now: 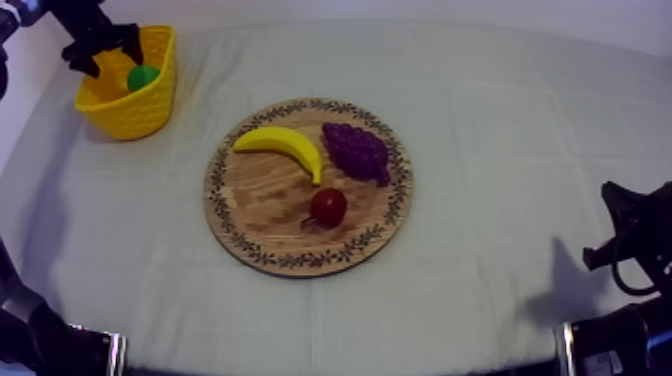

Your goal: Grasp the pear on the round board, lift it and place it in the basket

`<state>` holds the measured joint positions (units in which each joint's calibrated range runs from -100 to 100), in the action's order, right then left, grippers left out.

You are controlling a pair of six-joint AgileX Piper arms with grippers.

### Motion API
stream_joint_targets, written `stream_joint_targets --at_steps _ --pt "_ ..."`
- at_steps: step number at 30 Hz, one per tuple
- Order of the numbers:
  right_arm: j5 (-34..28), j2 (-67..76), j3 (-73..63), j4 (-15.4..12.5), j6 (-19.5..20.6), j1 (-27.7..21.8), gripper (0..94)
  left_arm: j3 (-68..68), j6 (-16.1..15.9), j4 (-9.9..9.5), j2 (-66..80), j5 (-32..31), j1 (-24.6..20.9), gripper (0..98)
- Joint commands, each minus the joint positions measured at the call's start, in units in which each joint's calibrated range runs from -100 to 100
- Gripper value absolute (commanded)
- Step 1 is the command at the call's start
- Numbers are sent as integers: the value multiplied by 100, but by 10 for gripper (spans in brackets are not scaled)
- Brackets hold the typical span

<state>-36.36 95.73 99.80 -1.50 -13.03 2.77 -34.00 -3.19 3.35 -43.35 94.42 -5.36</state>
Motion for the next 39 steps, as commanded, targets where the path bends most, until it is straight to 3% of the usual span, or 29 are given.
stream_joint_targets --at_steps 1,25,33,39 --pt "-2 3 -2 1 2 -1 4 233 41 7 256 -50 -2 854" --pt "-2 3 -2 1 2 -1 4 3435 105 109 3782 -193 106 611" --pt "-2 3 -2 1 2 -1 4 4974 -197 171 5241 -1199 81 444" --pt "-2 3 -2 1 2 -1 4 6213 -542 316 6453 -1816 -159 394"
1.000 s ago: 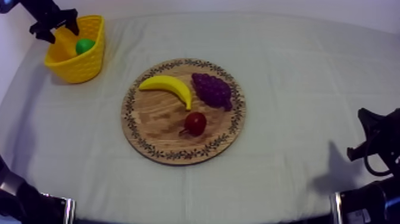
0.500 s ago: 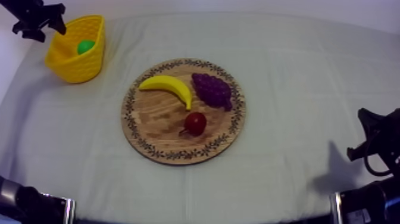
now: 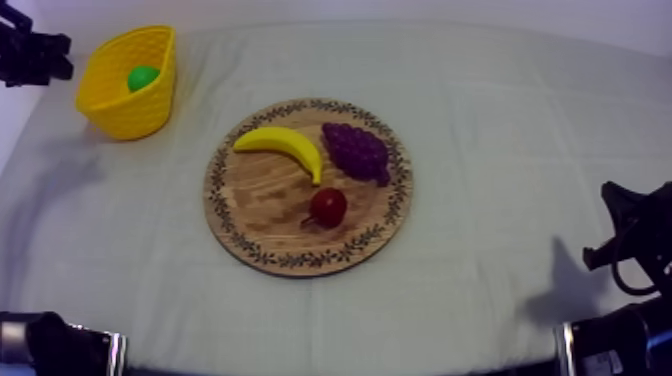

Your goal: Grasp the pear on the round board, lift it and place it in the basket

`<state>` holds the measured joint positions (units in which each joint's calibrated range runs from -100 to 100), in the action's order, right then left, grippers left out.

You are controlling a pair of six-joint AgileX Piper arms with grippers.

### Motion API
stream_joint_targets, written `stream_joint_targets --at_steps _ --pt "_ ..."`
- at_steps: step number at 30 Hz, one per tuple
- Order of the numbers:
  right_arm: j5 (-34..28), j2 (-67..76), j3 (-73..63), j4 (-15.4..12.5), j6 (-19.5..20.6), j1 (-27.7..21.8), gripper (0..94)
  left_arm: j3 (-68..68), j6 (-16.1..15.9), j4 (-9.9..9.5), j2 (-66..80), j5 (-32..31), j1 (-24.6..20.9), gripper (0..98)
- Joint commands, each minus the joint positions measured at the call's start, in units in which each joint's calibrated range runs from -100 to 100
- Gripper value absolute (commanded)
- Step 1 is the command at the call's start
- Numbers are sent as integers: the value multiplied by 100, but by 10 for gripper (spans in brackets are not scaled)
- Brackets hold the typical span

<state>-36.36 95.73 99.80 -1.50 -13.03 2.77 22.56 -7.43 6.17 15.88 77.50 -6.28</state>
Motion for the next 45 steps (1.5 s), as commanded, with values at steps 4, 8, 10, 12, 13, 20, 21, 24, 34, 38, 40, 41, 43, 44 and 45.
stream_joint_targets --at_steps 4,8,10,12,13,20,21,24,34,38,40,41,43,44,45 --pt "-2 3 -2 1 2 -1 4 1267 -407 193 1261 -472 -279 363" --pt "-2 3 -2 1 2 -1 4 2013 -519 220 2072 -1017 -290 302" --pt "-2 3 -2 1 2 -1 4 2463 -513 201 2529 -1358 -257 269" --pt "-2 3 -2 1 2 -1 4 2917 -484 191 3002 -1684 -216 237" --pt "-2 3 -2 1 2 -1 4 3133 -462 187 3234 -1822 -197 220" --pt "-2 3 -2 1 2 -1 4 4483 -236 163 4847 -2426 -168 95" --pt "-2 3 -2 1 2 -1 4 4647 -208 164 5082 -2471 -171 74" --pt "-2 3 -2 1 5 -1 4 5146 -150 171 5797 -2607 -157 26" --pt "-2 3 -2 1 6 -1 4 6643 -22 203 7607 -3007 -99 2" --pt "-2 3 -2 1 6 -1 4 7022 45 137 7932 -3144 -84 1" --pt "-2 3 -2 1 5 -1 4 7106 97 90 8076 -3163 -71 0" --pt "-2 3 -2 1 4 -1 4 7133 136 61 8146 -3168 -67 0" --pt "-2 3 -2 1 3 -1 4 7182 293 -37 8269 -3185 -47 0" --pt "-2 3 -2 1 2 -1 4 7210 391 -90 8307 -3208 -30 0" --pt "-2 3 -2 1 2 -1 4 7229 471 -135 8334 -3224 -6 0"
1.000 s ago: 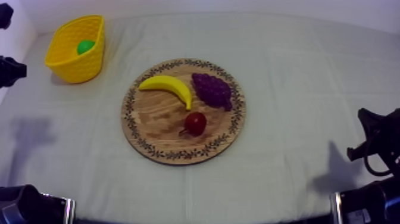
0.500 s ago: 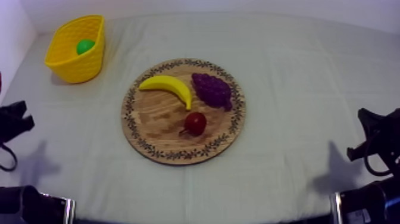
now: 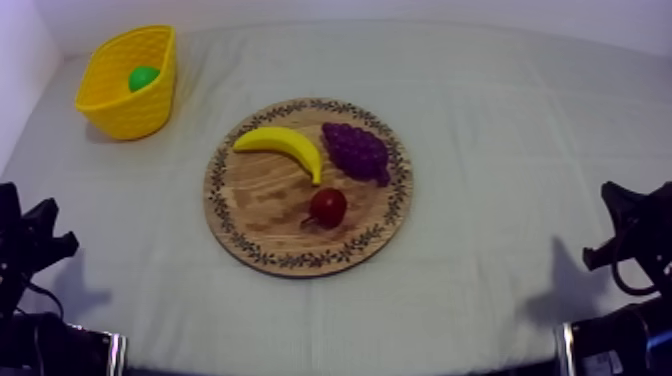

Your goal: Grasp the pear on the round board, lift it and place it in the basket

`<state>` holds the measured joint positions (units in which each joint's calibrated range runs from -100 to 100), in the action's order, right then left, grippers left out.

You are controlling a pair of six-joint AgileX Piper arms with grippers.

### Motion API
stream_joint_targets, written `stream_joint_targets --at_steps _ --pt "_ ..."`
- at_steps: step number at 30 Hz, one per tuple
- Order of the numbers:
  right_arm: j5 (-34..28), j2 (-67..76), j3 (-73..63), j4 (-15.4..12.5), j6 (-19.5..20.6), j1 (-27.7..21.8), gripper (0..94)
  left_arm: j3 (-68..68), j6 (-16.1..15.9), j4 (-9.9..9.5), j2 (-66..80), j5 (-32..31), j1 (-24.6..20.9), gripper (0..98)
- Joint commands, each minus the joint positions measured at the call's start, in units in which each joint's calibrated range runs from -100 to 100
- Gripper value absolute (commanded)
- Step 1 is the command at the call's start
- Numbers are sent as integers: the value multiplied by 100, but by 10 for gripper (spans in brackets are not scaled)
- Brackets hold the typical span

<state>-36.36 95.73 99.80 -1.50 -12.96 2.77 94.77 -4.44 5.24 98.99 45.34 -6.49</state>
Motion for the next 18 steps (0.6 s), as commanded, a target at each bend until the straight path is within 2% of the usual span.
stream_joint_targets --at_steps 1,8,13,18 --pt "-2 3 -2 1 -5 -1 4 22 242 -83 40 -19 49 0" --pt "-2 3 -2 1 -1 -1 4 81 727 -354 80 -51 398 0" --pt "-2 3 -2 1 -1 -1 4 96 1007 -400 83 -53 484 0" --pt "-2 3 -2 1 -1 -1 4 99 1072 -408 83 -54 498 0"
